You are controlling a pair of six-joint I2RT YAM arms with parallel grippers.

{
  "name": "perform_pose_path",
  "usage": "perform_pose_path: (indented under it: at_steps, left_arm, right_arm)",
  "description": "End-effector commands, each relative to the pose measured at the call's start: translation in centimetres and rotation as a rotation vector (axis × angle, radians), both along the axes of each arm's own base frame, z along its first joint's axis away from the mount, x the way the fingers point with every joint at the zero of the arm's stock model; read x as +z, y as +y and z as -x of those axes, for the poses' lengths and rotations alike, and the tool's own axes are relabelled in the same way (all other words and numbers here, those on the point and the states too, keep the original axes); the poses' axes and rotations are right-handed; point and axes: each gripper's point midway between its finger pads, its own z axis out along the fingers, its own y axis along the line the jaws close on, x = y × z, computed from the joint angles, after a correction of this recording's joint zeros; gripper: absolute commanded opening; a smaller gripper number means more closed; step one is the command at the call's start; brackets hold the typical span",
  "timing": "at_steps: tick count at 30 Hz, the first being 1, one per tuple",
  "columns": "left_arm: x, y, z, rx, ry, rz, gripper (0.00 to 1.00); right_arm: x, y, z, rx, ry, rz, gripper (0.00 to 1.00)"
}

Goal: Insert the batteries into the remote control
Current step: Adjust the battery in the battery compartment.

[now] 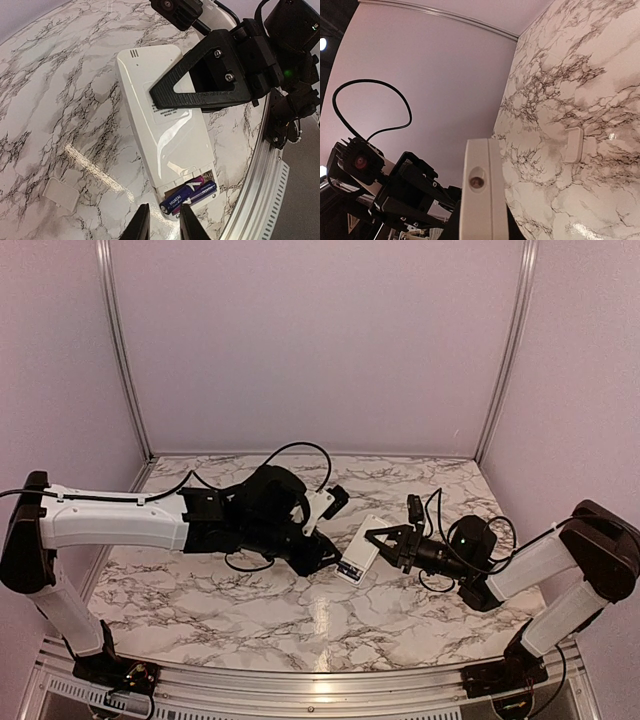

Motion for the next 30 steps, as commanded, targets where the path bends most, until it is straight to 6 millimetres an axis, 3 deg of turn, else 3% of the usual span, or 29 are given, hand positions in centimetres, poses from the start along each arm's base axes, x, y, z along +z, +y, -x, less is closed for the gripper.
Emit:
perform_pose_path:
  at_steps: [1,30]
  left_arm:
    - [-0.4,-0.2,0.0,0.000,-0.004,-0.041,0.21]
    - [-2.2,-1.2,0.6,-0.027,0.006,-0.104,0.10]
  right_arm:
    - [1.5,-0.2,-0.4,-0.013,-0.029,-0.032,0.00]
    - [1.7,-0.1,-0.4,-0.009,-0.039,-0.037,0.00]
